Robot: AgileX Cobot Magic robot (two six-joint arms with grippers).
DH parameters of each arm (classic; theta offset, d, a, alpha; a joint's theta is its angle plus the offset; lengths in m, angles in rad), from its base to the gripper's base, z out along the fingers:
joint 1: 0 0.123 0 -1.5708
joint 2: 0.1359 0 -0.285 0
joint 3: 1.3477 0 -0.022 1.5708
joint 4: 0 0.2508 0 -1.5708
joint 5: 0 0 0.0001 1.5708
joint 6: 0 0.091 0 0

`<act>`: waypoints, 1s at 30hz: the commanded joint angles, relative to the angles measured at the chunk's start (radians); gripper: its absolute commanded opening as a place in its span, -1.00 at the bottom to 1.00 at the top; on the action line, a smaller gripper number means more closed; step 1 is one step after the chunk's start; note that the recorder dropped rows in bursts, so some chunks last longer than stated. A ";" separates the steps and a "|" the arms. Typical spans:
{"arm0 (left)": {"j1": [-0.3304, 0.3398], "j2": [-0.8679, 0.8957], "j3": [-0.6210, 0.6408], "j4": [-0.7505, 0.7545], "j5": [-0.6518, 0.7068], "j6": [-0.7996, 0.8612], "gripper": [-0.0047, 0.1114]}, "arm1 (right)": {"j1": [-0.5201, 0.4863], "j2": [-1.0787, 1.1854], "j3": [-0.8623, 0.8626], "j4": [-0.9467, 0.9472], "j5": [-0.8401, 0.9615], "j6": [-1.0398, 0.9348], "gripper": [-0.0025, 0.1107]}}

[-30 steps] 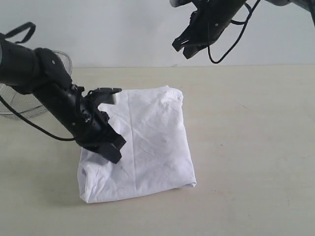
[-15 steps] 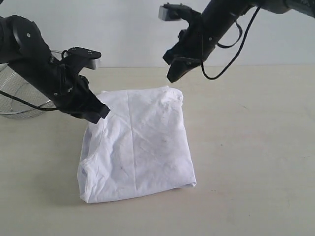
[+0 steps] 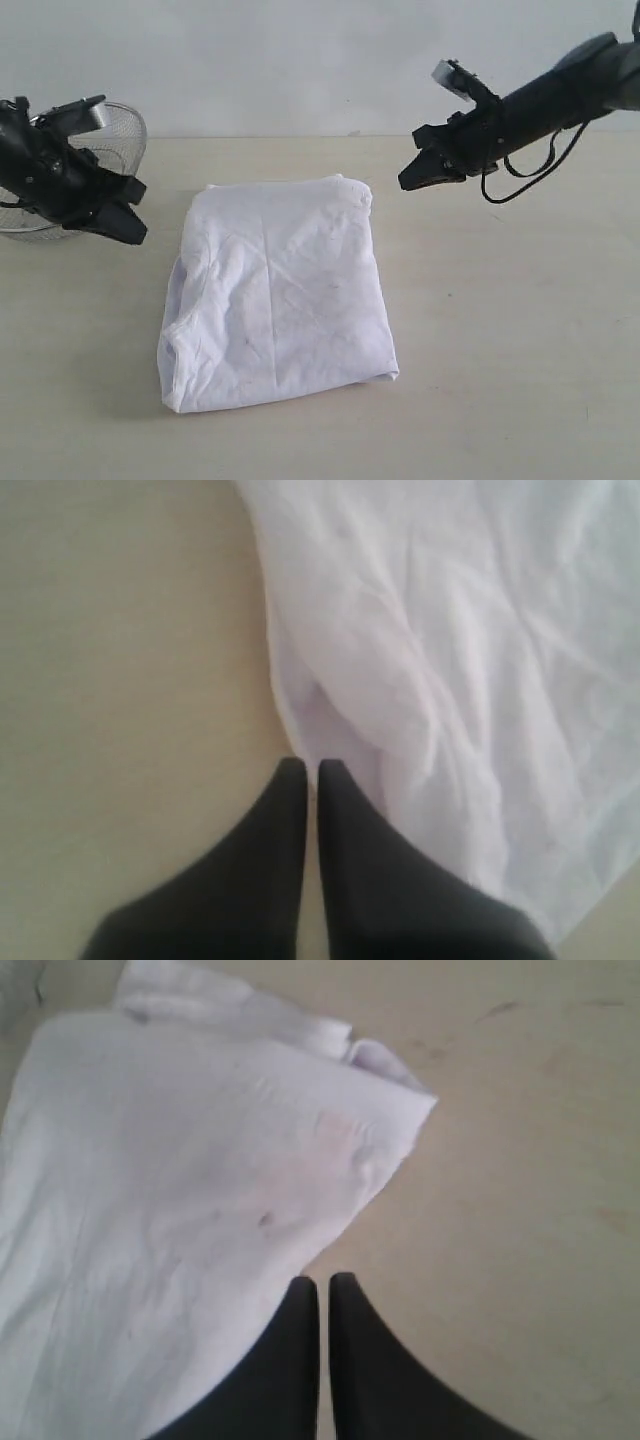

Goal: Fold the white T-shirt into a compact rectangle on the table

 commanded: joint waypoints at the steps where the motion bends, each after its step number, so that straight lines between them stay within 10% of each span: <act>1: 0.054 -0.003 -0.006 -0.190 0.043 0.099 -0.84 | -0.030 0.071 -0.002 0.139 -0.006 -0.033 -0.96; 9: 0.054 -0.003 -0.006 -0.193 0.088 0.112 -0.84 | 0.033 0.145 -0.024 0.145 0.047 -0.025 -0.86; 18: 0.054 -0.003 -0.006 -0.196 0.091 0.113 -0.84 | 0.048 0.145 -0.024 0.164 0.003 0.081 0.05; 30: 0.054 -0.003 -0.006 -0.203 0.091 0.113 -0.84 | 0.141 0.145 -0.024 0.168 -0.114 0.103 0.07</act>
